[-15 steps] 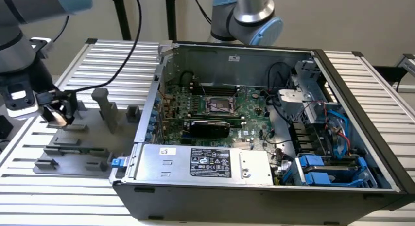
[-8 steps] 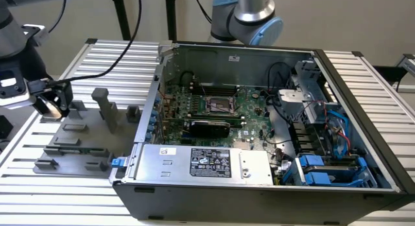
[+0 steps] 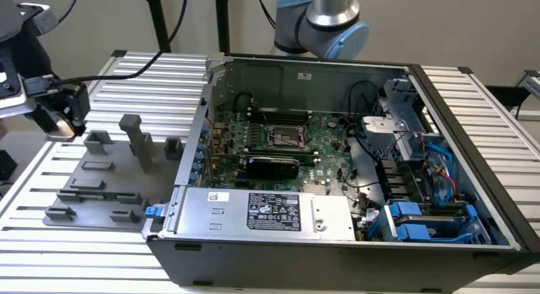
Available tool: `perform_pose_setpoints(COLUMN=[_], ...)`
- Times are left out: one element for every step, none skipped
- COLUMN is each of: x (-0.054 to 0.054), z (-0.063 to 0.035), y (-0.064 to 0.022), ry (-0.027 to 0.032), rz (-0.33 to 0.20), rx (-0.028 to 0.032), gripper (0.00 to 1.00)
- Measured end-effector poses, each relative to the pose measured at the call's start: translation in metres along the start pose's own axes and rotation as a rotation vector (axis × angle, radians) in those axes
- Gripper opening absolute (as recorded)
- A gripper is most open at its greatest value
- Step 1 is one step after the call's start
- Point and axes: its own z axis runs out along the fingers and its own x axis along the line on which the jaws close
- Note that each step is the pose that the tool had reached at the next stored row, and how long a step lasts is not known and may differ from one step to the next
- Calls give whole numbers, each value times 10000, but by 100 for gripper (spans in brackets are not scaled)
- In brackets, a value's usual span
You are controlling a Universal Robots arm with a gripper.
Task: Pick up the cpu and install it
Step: 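Pick up the cpu and move it towards the insertion slot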
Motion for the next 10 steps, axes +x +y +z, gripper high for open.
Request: perform_pose_setpoints(x=[-17,-38,-66,-99,-136,-177,-220,-265,-310,-353], z=[-46,-90,-137,-182,-228,-273,-320,-365,-411,-456], y=[5,10,15,21,27,33,40,46,53,59], ry=[4,4,6,10,13,16,22,27,31,37], rz=[1,1,0,0,1,1,2,3,3,3], rx=[2,0,0,1,0,0,1,1,-1,-4], gripper=[55,55,55,55,55,55,55,55,55,55])
